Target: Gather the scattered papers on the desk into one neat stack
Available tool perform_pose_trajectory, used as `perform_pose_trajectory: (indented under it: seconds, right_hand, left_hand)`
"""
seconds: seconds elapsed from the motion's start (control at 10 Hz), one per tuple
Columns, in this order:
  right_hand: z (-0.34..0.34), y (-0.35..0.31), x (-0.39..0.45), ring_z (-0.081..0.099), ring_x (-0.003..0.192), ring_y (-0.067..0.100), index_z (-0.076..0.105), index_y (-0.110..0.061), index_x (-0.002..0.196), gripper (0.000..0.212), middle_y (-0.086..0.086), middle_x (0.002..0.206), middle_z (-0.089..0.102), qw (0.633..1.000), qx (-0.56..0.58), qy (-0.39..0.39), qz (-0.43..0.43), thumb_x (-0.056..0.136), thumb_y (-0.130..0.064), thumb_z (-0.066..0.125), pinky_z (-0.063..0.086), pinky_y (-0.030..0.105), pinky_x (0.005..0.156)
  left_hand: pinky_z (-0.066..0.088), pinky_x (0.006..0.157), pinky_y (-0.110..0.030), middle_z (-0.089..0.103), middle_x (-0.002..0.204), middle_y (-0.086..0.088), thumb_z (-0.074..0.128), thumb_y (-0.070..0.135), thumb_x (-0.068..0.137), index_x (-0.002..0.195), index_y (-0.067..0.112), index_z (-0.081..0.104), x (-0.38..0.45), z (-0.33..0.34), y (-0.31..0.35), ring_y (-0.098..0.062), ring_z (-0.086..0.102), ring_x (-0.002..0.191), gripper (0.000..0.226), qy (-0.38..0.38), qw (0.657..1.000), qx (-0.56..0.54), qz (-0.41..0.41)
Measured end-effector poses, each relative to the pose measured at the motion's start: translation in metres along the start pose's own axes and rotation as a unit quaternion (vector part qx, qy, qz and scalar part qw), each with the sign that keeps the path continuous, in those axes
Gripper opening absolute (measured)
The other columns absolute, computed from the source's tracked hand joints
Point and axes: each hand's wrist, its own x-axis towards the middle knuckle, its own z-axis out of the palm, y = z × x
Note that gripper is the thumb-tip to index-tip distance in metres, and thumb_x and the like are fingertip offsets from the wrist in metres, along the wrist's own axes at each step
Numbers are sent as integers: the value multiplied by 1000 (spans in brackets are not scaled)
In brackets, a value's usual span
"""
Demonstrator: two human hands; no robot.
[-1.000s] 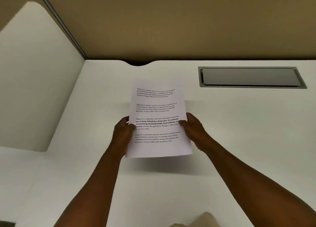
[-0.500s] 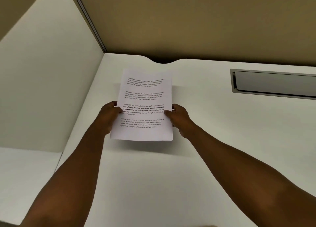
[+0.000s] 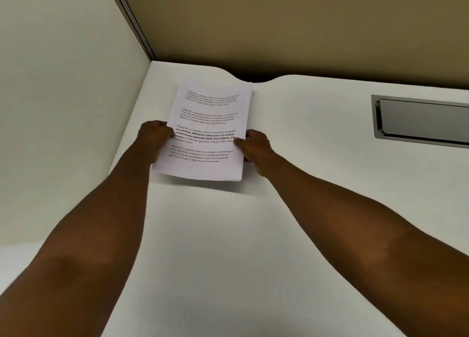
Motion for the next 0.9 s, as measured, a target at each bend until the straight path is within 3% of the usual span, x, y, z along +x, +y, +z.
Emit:
perform_pose_trajectory:
  seconds: [0.2,0.3,0.5,0.6,0.7,0.8,0.9]
  right_hand:
    - [7,-5,27,68,96,27,63,-16,93,8,7,106,70,999,-38,12,1,85,-17,61,59,45,81]
    - [10,-6,35,69,93,28,62,-18,81,4,8,102,71,998,-65,23,7,83,-21,64,59,45,81]
    - [9,-9,44,70,78,27,57,-16,91,25,7,97,69,985,-160,66,-14,79,-37,65,60,44,73]
    - [5,-12,45,70,83,28,50,-17,88,24,8,99,69,973,-214,73,-38,82,-38,62,58,38,77]
    - [3,-12,41,65,97,28,54,-15,96,25,9,107,67,962,-258,77,-52,86,-38,60,46,27,72]
    - [1,-9,36,60,105,29,57,-8,108,37,11,113,65,957,-273,80,-65,88,-39,58,38,27,72]
    - [-4,2,23,60,99,28,57,-8,103,36,9,106,65,956,-270,84,-80,88,-41,57,38,28,71]
  left_hand:
    - [55,93,-48,69,106,-19,67,1,73,89,12,66,24,11,5,-29,61,89,19,41,998,35,12]
    - [52,84,-33,68,117,-16,67,6,78,102,9,68,28,17,6,-31,63,102,24,79,994,77,22]
    - [43,77,-24,69,110,-8,68,11,79,108,9,67,37,23,6,-27,63,111,30,125,981,145,35]
    - [47,80,-25,70,106,-7,66,12,79,109,7,65,42,25,4,-26,64,110,30,143,976,162,33]
    - [49,83,-31,69,113,-17,62,11,79,108,-1,66,35,28,7,-33,64,107,32,156,966,200,39]
    - [52,89,-39,68,112,-24,60,17,77,105,-6,64,28,29,5,-38,64,106,36,151,960,232,48]
    - [51,96,-42,64,119,-23,59,26,76,111,-4,62,19,32,-2,-40,60,112,47,142,958,245,48]
